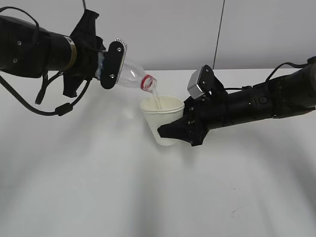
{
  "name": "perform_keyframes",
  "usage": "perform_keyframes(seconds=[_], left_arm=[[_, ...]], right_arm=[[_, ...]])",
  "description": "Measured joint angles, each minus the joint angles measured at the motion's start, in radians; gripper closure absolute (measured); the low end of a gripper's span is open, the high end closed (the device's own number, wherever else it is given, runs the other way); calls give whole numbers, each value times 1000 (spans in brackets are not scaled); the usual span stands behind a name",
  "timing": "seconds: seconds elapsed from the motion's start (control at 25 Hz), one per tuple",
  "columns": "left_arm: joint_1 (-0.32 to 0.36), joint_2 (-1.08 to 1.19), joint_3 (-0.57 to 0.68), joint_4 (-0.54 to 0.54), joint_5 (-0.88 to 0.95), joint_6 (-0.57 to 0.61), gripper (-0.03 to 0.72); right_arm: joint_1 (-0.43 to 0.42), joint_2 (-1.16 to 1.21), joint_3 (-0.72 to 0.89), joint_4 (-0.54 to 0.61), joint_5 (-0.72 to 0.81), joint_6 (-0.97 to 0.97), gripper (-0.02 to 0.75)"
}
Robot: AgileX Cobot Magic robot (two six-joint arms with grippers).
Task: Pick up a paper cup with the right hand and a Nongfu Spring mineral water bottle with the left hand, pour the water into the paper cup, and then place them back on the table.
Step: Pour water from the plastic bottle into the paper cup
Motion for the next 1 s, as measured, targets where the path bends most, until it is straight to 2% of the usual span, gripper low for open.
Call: perform_keyframes(seconds=[1.0], left_arm=[[0, 0, 0, 26, -2, 0, 398]], right_arm=[[0, 0, 0, 0, 4, -5, 307]])
